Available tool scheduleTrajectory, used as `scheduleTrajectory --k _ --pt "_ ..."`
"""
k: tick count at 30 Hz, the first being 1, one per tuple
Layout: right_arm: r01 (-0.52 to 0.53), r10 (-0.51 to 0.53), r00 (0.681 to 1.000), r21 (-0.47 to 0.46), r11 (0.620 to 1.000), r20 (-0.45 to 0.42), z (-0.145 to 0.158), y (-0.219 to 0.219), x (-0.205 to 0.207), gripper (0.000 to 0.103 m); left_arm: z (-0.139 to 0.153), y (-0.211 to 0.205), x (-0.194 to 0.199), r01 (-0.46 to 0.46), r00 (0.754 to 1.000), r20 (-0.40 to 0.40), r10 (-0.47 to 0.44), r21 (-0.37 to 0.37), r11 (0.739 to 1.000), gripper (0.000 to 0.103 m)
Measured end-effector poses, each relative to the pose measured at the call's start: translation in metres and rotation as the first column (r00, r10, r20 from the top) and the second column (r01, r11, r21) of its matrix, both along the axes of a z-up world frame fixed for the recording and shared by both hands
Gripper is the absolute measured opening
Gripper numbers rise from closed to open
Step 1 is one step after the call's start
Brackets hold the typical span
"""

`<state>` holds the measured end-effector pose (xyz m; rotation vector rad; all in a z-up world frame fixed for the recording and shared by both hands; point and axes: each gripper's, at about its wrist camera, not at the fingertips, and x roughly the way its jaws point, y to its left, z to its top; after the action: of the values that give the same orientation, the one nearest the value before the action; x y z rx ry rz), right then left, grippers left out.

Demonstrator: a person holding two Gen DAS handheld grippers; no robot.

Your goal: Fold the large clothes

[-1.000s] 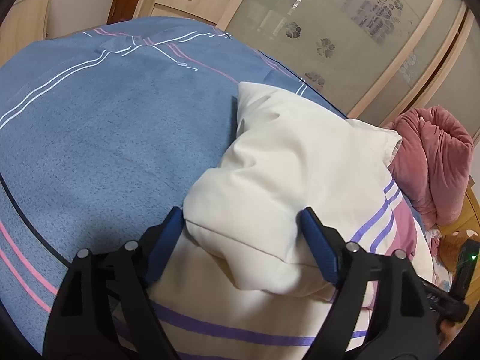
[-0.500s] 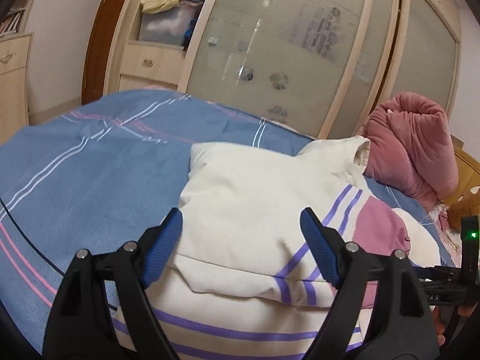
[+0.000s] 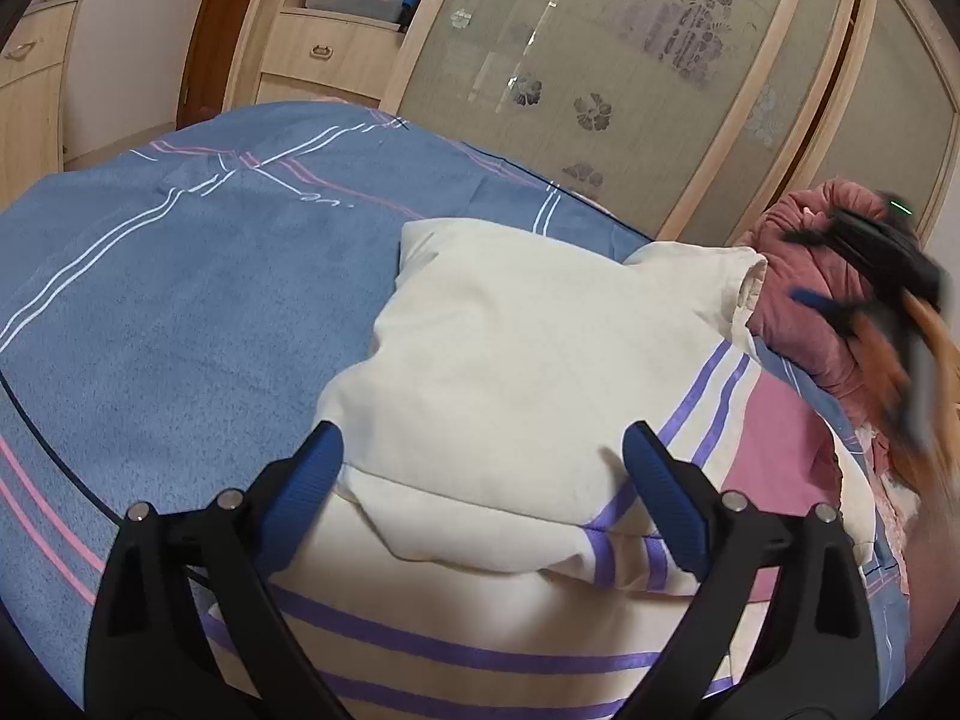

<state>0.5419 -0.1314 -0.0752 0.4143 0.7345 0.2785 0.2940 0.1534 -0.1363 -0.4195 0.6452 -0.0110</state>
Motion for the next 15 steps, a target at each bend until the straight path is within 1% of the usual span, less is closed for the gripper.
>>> scheduleTrajectory --k 1,3,4,7,8,9,10,11,12,13,14,15 --pt "0.025 -0.025 1.0 0.001 1.0 -0.013 -0.002 0.0 0.014 0.075 0.0 0.0 0.0 0.0 1.0 0.0 0.0 0.0 1.0 0.096" --pt "0.115 -0.116 0.992 -0.016 0.993 -0.053 -0.014 -0.002 0.065 0.075 -0.002 0.0 0.0 0.001 1.0 -0.003 -0.001 -0.002 1.0 0.099" --pt "0.152 -0.154 0.986 -0.032 0.988 -0.069 -0.021 -0.005 0.08 0.075 -0.003 0.002 0.001 0.001 1.0 -0.008 -0.002 -0.005 1.0 0.1" --pt "0.278 -0.29 0.946 -0.102 0.955 -0.147 -0.05 -0.014 0.113 0.075 -0.006 0.005 0.003 -0.003 1.0 -0.025 0.002 -0.02 1.0 0.1" --pt "0.296 -0.306 0.941 -0.086 0.951 -0.143 -0.054 -0.017 0.114 0.069 -0.007 0.006 0.003 -0.004 1.0 -0.031 0.003 -0.029 1.0 0.1" --pt "0.307 -0.312 0.942 -0.058 0.95 -0.123 -0.055 -0.02 0.11 0.034 -0.008 0.007 0.004 -0.005 0.999 -0.036 0.004 -0.033 0.999 0.101" --pt "0.296 -0.298 0.95 -0.028 0.955 -0.097 -0.053 -0.021 0.105 0.012 -0.009 0.007 0.004 -0.005 0.999 -0.04 0.004 -0.037 0.999 0.101" --pt "0.273 -0.273 0.961 -0.003 0.962 -0.054 -0.044 -0.02 0.097 0.005 -0.009 0.007 0.004 -0.006 0.999 -0.042 0.004 -0.039 0.999 0.101" --pt "0.269 -0.27 0.963 0.013 0.963 0.024 -0.031 -0.019 0.083 0.004 -0.009 0.007 0.004 -0.006 0.999 -0.042 0.004 -0.039 0.999 0.101" --pt "0.242 -0.245 0.955 0.037 0.969 0.166 -0.007 -0.014 0.056 0.004 -0.009 0.007 0.004 -0.005 0.999 -0.041 0.004 -0.037 0.999 0.101" --pt "0.228 -0.225 0.946 0.011 0.973 0.234 0.01 -0.007 0.039 0.003 -0.008 0.007 0.004 -0.004 0.999 -0.036 0.003 -0.035 0.999 0.101" --pt "0.189 -0.171 0.935 -0.029 0.982 0.311 0.03 0.006 0.014 0.003 -0.007 0.008 0.003 -0.004 1.0 -0.027 0.003 -0.037 0.999 0.101"
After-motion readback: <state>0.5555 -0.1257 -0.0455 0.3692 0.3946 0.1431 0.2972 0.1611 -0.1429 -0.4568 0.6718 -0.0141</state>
